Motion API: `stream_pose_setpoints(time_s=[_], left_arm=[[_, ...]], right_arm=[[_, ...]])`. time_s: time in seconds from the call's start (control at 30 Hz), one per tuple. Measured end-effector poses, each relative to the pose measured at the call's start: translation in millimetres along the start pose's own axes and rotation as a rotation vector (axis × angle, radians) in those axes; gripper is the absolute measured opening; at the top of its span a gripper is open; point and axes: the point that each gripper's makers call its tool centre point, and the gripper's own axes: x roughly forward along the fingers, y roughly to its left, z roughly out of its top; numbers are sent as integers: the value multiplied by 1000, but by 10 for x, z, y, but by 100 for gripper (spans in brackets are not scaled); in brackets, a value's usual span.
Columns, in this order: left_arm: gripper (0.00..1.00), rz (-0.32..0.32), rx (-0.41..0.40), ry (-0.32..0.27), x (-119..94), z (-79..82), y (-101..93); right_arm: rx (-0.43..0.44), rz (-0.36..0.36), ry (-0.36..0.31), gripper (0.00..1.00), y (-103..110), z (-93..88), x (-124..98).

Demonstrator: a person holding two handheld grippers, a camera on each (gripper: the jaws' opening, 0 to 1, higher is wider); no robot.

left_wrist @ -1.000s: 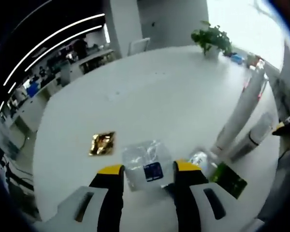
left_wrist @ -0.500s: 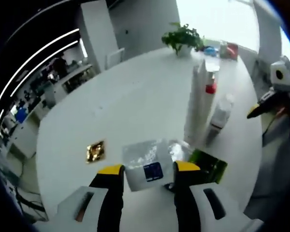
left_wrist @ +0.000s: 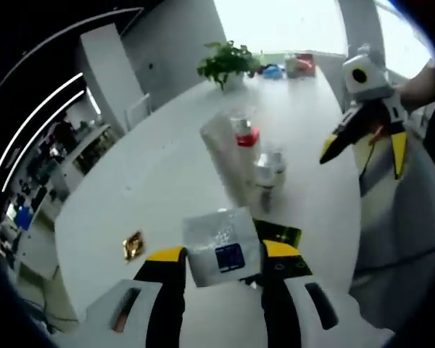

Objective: Arrange the skincare products in the storage area until every visible bottle or jar stands upright without overlapping.

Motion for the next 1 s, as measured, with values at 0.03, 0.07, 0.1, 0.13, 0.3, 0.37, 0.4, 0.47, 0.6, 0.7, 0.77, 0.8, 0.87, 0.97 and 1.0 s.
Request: stream_pose_setpoints(time_s=[0.03,0.07,0.1,0.13,0.3,0.37,0.4,0.47,0.6,0.7,0.77,0.8,0.87,0.97,1.0], left_arm=[[36,-6,12,-2,-28,11,-29],[36,-8,27,3,-51,24,-52],[36,-13,42,4,-78,37,-78],[36,-20,44,-1,-111,81,-126],[36,-66,98,-17,-236,185,-240],[36,-82,116,-22,-271,229,-281],[36,-96,129,-25,-293,265,-323],[36,-130,156,-28,-339,323,-408],[36,-170,212,-36,-415,441,-533],[36,-201,254,-33,-460,492,-622],[36,-224,280,-32,-490,535,-689],[36,-234,288,-31,-495,530,-701],[36,-244,315,-27,-516,562,-746],[36,-259,342,-22,-534,590,-791],[36,-269,349,-20,-540,590,-806]], right_arm=[[-7,13,0,64,25,21,9],[-13,23,1,62,42,40,17],[-11,32,0,60,50,66,28],[-7,42,-2,58,60,85,35],[-4,84,2,50,128,167,77],[-4,99,1,47,153,199,91],[-1,106,3,46,162,214,100],[13,120,4,45,174,232,112],[70,145,-14,43,203,301,145],[124,181,-25,41,245,338,172],[128,187,-23,38,260,341,193],[131,193,-21,35,274,341,201],[145,216,-11,32,332,331,219],[165,237,-9,28,388,326,242],[172,239,-9,25,394,323,246]])
